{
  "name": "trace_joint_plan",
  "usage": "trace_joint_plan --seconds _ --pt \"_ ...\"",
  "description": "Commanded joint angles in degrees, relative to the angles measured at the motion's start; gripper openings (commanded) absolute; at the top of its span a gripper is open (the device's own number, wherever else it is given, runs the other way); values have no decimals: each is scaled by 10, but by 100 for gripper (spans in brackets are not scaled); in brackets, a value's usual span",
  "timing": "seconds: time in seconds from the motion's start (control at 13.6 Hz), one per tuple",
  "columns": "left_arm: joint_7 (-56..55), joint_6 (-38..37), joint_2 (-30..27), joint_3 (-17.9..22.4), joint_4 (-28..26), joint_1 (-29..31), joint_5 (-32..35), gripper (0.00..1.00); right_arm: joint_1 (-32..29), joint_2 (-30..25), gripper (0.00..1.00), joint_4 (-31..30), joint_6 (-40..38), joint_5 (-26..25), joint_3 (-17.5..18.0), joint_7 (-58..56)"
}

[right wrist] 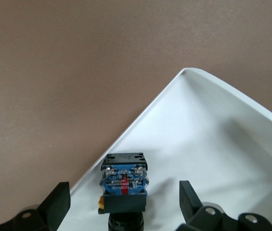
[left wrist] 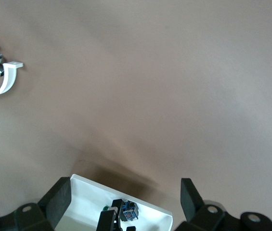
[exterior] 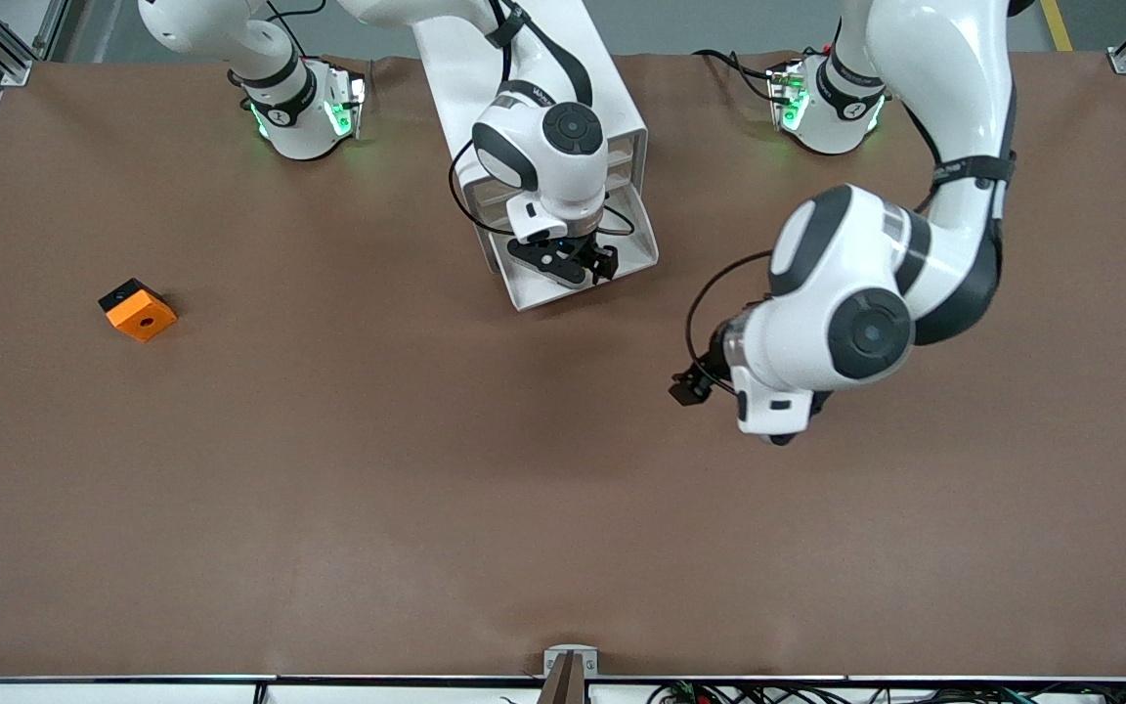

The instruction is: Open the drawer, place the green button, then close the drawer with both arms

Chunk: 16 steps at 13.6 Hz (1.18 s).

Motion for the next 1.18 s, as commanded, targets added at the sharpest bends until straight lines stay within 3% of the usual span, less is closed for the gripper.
trace_joint_plan --seconds 0.0,0.44,0.74,1.11 --pt "30 57 4 4 -15 -28 20 100 6 6 100 21 -9 -1 -6 -3" --pt "280 207 55 -2 -38 -27 33 100 -38 1 100 90 -118 -1 -8 -68" --pt "277 363 54 -5 -175 -78 30 100 -97 -29 100 100 -182 -1 -9 -171" --pt "271 382 19 -6 -294 -106 32 100 -186 -80 100 102 -247 -1 -10 -312"
